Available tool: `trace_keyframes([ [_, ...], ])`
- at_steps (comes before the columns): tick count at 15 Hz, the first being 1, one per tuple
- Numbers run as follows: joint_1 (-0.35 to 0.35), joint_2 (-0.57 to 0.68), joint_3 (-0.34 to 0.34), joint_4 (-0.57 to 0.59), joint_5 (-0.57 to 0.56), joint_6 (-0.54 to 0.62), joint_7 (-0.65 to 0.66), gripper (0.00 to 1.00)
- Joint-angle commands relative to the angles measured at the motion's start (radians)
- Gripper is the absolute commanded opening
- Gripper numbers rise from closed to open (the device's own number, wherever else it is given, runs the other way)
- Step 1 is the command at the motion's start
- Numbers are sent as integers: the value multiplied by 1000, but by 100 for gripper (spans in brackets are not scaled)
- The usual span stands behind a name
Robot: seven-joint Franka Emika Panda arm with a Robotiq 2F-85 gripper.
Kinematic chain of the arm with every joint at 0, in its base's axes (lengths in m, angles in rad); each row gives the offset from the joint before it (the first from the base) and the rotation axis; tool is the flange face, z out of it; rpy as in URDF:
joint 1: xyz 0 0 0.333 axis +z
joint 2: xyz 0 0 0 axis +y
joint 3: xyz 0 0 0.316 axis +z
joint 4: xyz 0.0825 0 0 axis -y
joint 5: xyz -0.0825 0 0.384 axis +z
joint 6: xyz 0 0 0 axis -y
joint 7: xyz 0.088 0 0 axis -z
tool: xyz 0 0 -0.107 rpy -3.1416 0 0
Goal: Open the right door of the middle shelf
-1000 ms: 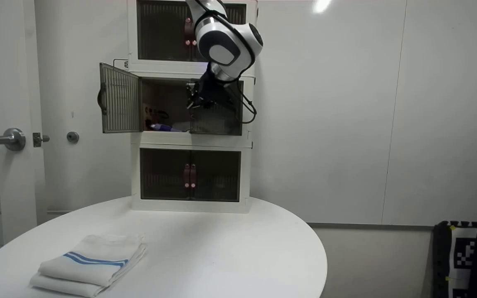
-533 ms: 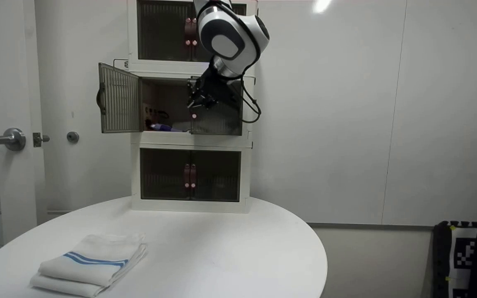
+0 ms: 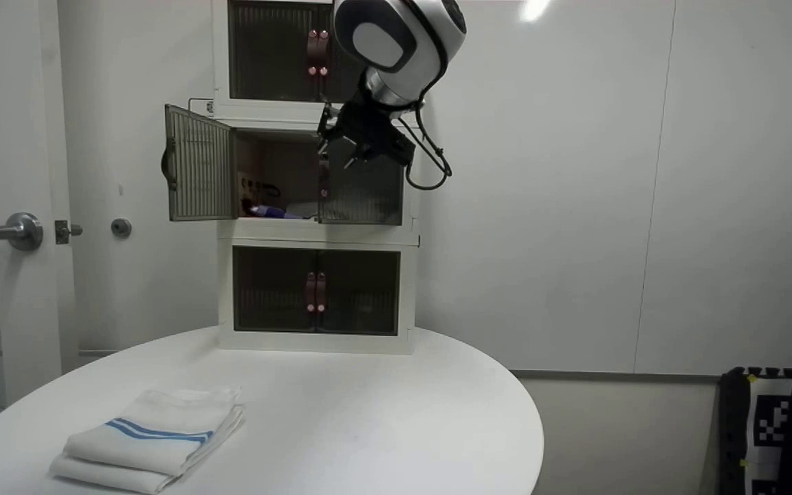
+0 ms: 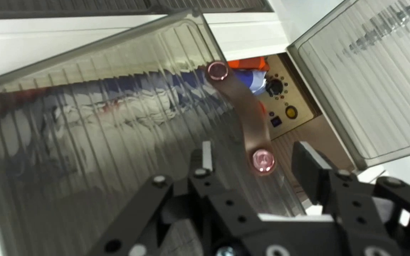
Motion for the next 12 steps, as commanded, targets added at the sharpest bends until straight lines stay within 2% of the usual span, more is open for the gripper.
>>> trace_keyframes([
  [1,46,-87,-51,-71,40,102,106,91],
  [2,63,-108,-60,-79,32,142,176,98],
  [3,80,-128,-67,-83,15,177,245,100],
  [5,123,-176,-67,-93,-57,289,396,100],
  [7,187,-230,-99,-135,-177,323,549,100],
  [8,251,-243,-161,-135,-232,297,631,100],
  [9,291,-255,-195,-128,-291,262,712,100],
  [12,426,-247,-323,-42,-452,128,950,100],
])
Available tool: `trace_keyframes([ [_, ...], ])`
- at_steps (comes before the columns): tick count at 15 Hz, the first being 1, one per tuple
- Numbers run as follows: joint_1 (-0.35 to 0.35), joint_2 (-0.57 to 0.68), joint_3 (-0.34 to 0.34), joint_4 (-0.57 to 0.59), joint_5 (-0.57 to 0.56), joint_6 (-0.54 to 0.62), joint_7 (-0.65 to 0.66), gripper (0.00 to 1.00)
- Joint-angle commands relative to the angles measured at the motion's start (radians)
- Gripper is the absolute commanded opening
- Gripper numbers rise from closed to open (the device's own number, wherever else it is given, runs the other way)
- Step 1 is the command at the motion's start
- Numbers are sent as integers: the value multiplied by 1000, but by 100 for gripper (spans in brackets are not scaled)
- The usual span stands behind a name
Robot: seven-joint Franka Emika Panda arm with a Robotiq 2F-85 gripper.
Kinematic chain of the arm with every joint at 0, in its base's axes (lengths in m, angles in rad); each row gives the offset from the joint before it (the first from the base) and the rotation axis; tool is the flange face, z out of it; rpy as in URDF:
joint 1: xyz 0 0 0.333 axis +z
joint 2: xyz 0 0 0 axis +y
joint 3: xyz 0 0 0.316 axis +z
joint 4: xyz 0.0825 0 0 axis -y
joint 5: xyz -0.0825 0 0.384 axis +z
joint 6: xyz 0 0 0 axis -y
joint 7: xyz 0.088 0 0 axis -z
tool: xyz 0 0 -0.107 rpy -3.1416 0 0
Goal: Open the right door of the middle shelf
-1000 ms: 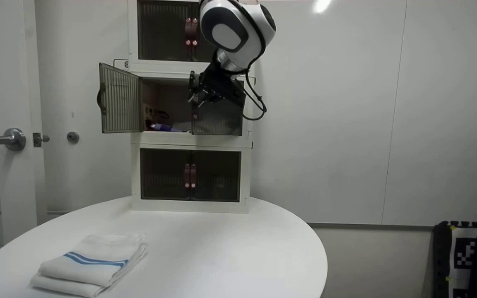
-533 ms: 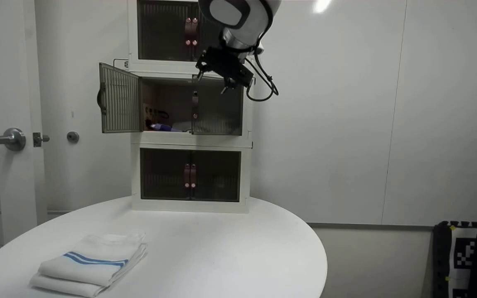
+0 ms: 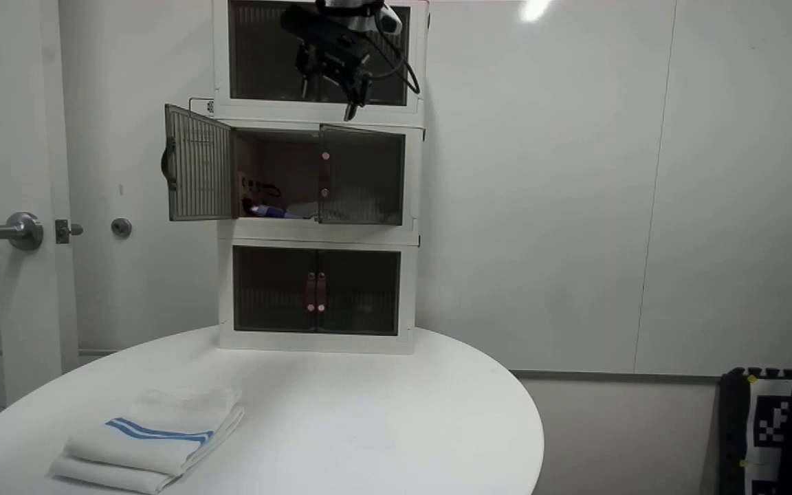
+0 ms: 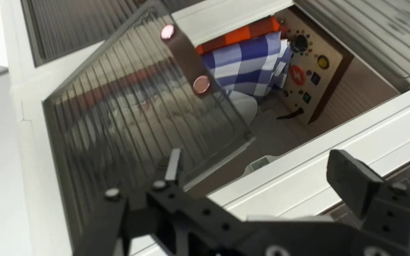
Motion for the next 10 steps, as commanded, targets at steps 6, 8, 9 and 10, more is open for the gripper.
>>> trace_keyframes([
  [6,322,70,-319,323,-351,-382,645,100],
  [8,323,102,-296,398,-421,-413,772,100],
  [9,186,105,-120,426,-507,-400,841,100],
  [10,177,126,-99,445,-550,-402,882,100],
])
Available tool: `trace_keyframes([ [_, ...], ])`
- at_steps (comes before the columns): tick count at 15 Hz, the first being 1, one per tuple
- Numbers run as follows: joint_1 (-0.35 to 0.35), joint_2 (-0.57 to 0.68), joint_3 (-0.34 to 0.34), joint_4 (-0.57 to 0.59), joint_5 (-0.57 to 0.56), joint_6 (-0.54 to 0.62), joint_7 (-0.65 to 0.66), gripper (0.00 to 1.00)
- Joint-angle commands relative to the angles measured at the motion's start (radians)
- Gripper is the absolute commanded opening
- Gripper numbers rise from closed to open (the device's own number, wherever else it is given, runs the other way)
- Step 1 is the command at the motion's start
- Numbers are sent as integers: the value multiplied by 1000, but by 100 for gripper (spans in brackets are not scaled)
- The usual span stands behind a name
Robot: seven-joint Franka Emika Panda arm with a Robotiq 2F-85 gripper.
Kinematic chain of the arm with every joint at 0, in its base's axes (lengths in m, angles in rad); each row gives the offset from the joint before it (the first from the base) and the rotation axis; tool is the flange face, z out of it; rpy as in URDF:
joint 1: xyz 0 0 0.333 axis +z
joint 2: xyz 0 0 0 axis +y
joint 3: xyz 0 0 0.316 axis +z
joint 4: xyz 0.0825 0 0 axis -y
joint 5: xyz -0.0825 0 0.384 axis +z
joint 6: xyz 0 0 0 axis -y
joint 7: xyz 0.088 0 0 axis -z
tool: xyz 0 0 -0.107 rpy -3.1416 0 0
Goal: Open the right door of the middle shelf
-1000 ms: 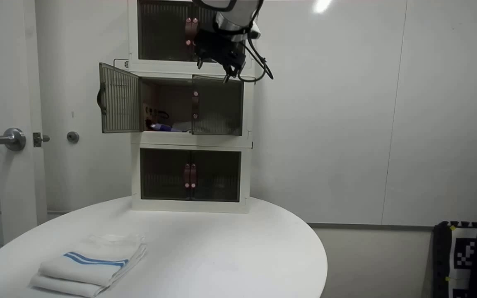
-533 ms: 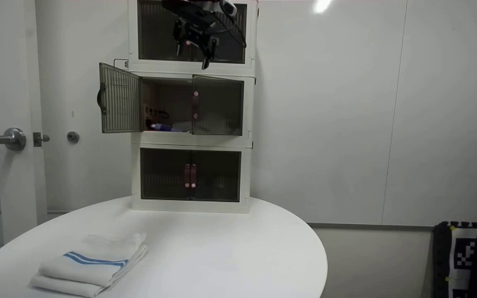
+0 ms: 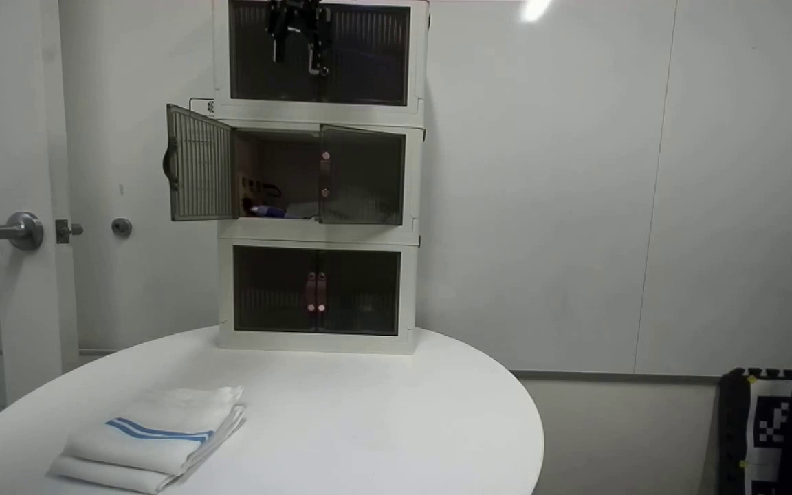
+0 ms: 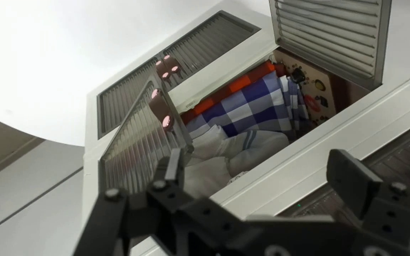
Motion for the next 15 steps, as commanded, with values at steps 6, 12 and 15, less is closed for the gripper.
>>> trace_keyframes([
  [6,-218,204,271,207,-309,-83,318,100],
  [12,-225,261,225,242,-319,0,328,100],
  [15,-229,270,206,239,-318,36,325,100],
])
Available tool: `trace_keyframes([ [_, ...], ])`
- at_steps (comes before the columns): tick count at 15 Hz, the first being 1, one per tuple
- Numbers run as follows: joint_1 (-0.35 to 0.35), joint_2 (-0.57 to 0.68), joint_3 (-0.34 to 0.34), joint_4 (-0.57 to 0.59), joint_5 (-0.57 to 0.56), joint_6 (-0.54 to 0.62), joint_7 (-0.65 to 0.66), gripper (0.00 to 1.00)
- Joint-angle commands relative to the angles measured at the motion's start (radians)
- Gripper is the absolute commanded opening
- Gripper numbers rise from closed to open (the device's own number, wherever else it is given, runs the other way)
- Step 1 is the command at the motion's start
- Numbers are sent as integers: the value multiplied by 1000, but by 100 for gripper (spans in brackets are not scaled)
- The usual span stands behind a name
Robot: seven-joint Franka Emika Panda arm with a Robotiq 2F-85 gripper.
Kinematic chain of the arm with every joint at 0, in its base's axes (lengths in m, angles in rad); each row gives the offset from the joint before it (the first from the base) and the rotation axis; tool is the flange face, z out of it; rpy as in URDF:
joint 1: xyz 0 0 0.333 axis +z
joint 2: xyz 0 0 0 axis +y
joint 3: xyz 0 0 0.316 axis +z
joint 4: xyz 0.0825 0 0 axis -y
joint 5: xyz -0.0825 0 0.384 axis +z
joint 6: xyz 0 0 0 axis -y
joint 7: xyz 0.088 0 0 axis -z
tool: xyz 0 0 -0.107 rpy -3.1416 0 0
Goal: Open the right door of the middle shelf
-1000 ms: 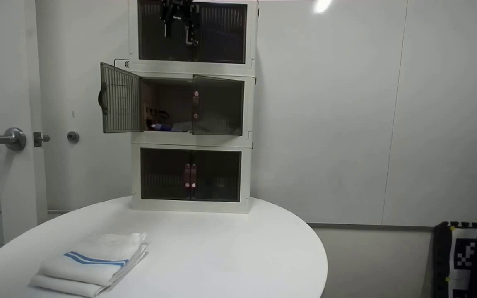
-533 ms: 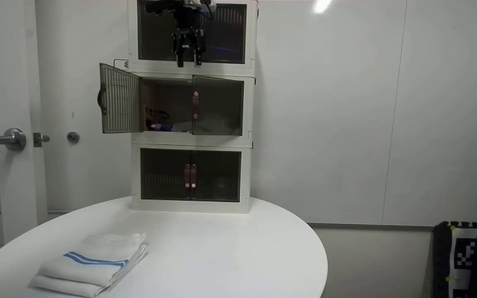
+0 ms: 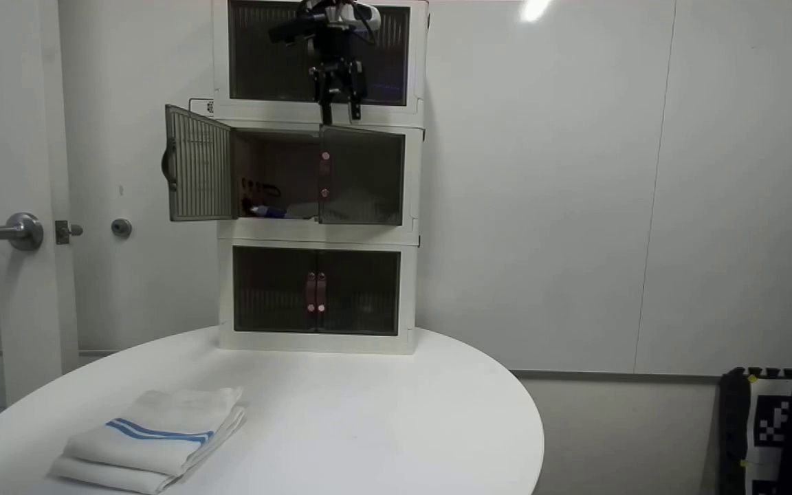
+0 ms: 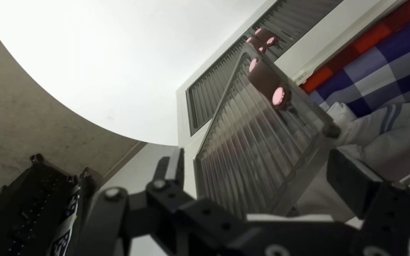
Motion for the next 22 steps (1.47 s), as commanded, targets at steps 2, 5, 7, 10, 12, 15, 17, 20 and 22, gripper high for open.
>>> trace_keyframes([
  [2,-9,34,-26,33,-12,30,23,100],
  [5,-25,32,-37,21,-1,43,15,100],
  [7,-35,29,-39,21,3,45,16,100],
  [10,-42,17,-35,20,8,47,20,100],
  [12,-45,5,-27,19,23,49,16,100],
  [15,-38,-51,12,5,86,24,-12,100],
  [17,-27,-75,45,-3,129,12,-25,100],
  [20,-15,-60,75,-9,145,10,-23,100],
  [22,-10,-30,77,-18,127,25,-17,100],
])
